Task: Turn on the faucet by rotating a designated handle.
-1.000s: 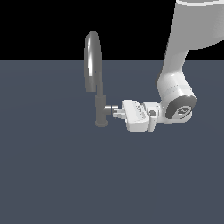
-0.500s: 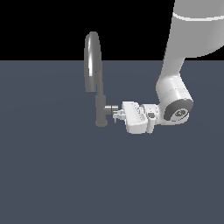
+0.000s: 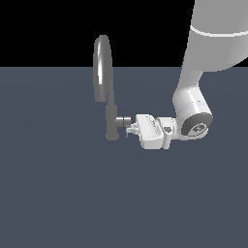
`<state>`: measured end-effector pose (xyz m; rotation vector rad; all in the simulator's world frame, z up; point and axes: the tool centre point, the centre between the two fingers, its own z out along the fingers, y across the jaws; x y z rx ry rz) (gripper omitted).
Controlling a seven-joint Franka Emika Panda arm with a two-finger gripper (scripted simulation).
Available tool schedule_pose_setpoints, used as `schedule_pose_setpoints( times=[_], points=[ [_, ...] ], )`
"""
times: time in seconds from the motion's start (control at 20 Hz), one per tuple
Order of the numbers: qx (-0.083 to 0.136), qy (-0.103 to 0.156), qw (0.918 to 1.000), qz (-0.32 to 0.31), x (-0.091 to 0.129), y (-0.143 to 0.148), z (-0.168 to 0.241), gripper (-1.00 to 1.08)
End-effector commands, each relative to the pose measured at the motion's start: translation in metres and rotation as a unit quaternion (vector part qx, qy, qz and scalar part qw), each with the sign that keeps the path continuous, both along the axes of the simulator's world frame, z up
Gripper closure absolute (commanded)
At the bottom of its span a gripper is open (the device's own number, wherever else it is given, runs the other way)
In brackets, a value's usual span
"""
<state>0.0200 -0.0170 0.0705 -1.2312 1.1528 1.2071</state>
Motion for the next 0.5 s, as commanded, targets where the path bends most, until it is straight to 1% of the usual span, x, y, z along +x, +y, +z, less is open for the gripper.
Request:
schedule_pose_setpoints(
  times=[0.0,0.45],
  points=[
    [-0.007,0.007,0.9999,-0.008,0.007,0.002,-0.018,1.08],
    [-0.01,0.019,0.9997,-0.01,0.015,0.004,-0.044,1.08]
  ],
)
